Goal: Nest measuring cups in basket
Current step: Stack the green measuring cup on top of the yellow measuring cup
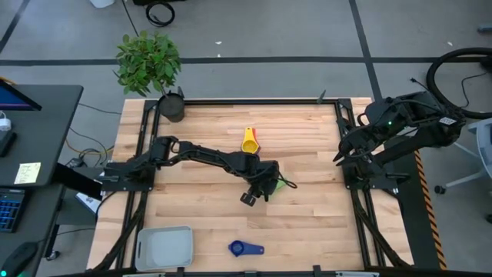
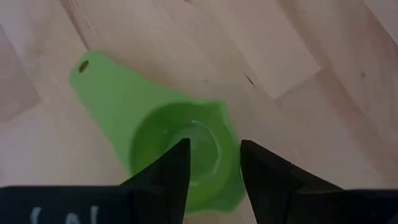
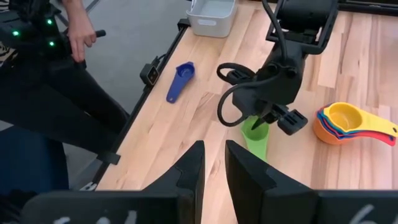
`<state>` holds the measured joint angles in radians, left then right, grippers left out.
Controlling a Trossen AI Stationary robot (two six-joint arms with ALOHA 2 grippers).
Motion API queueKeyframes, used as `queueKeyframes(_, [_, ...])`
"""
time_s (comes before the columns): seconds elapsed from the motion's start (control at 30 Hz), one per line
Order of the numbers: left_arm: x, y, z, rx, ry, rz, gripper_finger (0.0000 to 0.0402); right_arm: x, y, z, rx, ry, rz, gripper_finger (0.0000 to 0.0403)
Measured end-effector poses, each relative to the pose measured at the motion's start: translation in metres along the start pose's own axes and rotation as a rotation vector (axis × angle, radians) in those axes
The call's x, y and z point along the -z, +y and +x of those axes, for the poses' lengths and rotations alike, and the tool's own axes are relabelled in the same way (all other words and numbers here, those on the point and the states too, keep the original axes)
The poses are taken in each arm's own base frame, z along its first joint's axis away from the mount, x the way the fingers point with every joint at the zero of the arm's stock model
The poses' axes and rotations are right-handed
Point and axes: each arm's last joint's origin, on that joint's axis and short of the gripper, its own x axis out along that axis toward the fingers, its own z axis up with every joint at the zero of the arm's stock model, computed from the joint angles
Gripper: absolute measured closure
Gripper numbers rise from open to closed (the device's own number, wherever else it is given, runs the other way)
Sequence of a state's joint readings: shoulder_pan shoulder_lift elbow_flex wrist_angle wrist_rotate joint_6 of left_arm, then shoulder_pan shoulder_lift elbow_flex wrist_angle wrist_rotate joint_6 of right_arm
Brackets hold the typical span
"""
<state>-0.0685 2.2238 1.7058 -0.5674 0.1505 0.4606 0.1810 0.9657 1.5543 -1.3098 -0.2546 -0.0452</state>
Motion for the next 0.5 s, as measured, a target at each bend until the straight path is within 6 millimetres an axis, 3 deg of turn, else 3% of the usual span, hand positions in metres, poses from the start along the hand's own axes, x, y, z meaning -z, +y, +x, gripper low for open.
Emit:
queueKeyframes(0.23, [0.006,-0.002,0.014,0.020,0.032,-0.008,0.0260,0.000,0.000,0.000,0.000,0.000,0.000,0.0335])
queueKeyframes(0.5, [0.005,-0.002,0.015,0.017,0.025,-0.005,0.0274,0.000,0.000,0.000,0.000,0.001,0.000,0.0335])
